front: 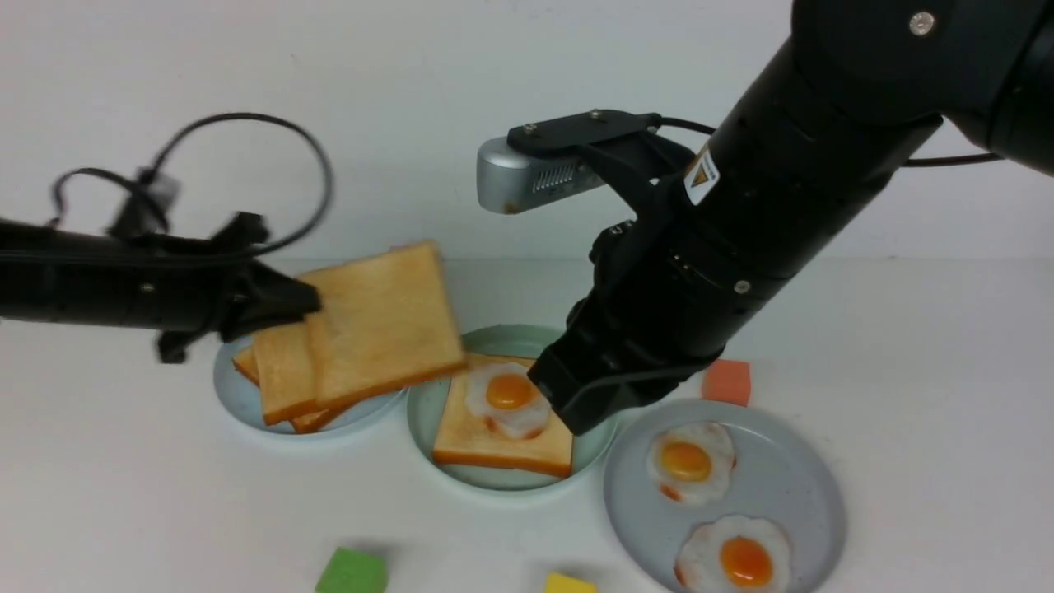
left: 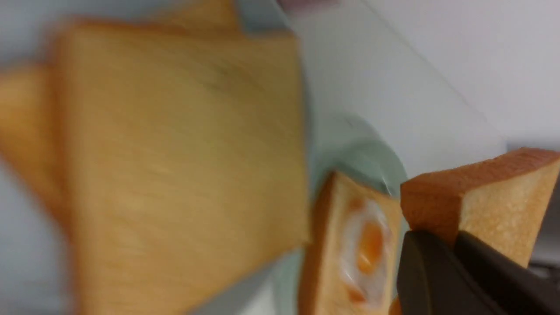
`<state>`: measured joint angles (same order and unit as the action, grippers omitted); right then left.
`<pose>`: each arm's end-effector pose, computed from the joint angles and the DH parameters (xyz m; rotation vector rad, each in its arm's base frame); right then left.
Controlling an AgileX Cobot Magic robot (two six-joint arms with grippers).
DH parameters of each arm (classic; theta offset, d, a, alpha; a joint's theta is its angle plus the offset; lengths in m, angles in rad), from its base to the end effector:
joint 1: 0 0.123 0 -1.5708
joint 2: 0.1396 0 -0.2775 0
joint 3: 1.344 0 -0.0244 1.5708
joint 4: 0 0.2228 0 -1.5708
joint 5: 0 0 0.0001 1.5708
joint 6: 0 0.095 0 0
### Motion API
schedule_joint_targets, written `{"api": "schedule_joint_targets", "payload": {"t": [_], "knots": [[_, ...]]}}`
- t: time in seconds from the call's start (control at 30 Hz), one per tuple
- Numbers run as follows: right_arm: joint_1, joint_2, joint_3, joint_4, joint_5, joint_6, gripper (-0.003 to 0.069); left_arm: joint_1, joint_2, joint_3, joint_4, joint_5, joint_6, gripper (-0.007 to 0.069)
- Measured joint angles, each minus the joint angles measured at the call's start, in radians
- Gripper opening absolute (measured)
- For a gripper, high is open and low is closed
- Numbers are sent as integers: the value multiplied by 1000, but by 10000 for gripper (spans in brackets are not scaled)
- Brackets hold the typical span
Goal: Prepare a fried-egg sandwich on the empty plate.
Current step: Use the left arm to place a slice of bread on the fried egg in the middle
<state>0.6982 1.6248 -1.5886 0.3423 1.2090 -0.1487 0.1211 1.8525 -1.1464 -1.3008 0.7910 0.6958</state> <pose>0.2201 0.2237 0.3491 -1.0703 2.5591 0.6231 0.3583 -0.0221 0.2135 -0.4071 2.3810 -1.0928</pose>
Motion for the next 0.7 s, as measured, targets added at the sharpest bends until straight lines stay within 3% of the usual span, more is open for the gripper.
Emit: {"api": "schedule_joint_targets", "payload": {"t": [0.2, 0.33, 0.7], "knots": [[0, 0, 0, -100, 19, 122, 18, -203, 0, 0, 0, -137, 16, 10], [0, -1, 0, -171, 29, 197, 22, -285, 22, -18, -2, -244, 23, 10], [0, -1, 0, -197, 34, 223, 34, -327, 137, -101, 37, -283, 3, 10]]}}
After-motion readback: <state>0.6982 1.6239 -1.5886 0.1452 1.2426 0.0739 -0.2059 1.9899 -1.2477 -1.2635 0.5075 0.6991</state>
